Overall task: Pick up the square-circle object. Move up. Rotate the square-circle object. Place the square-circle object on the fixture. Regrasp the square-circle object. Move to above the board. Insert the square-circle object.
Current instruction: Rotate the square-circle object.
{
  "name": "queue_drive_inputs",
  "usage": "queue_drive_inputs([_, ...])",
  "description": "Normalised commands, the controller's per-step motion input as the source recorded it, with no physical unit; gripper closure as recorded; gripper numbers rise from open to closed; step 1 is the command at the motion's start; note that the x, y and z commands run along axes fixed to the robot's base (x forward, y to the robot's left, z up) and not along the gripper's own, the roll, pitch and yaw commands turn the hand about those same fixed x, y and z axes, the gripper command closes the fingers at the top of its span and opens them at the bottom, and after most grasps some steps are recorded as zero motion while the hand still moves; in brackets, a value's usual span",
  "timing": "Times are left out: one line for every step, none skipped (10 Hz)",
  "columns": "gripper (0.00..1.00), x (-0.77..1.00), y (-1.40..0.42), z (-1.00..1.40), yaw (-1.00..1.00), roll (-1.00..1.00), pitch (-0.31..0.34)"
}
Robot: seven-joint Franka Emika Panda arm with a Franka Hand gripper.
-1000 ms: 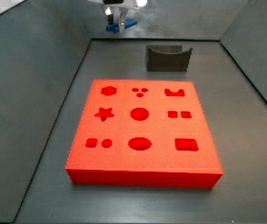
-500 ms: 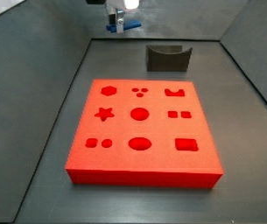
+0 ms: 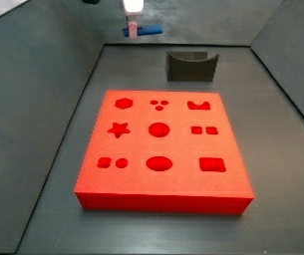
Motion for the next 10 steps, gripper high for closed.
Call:
queue_drive_inputs([1.00,0.02,0.02,-0.01,-1.00,0.00,-0.004])
queue_drive_inputs([1.00,0.02,0.02,-0.01,-1.00,0.00,-0.005])
queue_drive_inputs([1.00,0.02,0.02,-0.01,-1.00,0.00,-0.005])
queue_drive_inputs([1.00,0.02,0.02,-0.01,-1.00,-0.01,-0.005])
queue_drive_inputs([1.00,0.02,0.02,-0.01,-1.00,-0.01,-0.005])
queue_drive_inputs([1.00,0.02,0.02,-0.01,-1.00,-0.01,-0.005])
queue_drive_inputs([1.00,0.02,0.02,-0.01,-1.00,-0.01,-0.006])
queue_drive_inputs([1.00,0.02,0.02,-0.01,-1.00,-0.01,-0.006])
queue_drive_inputs([1.00,0.02,0.02,-0.01,-1.00,-0.01,-0.006])
queue_drive_inputs([1.00,0.02,0.02,-0.01,-1.00,-0.01,-0.007])
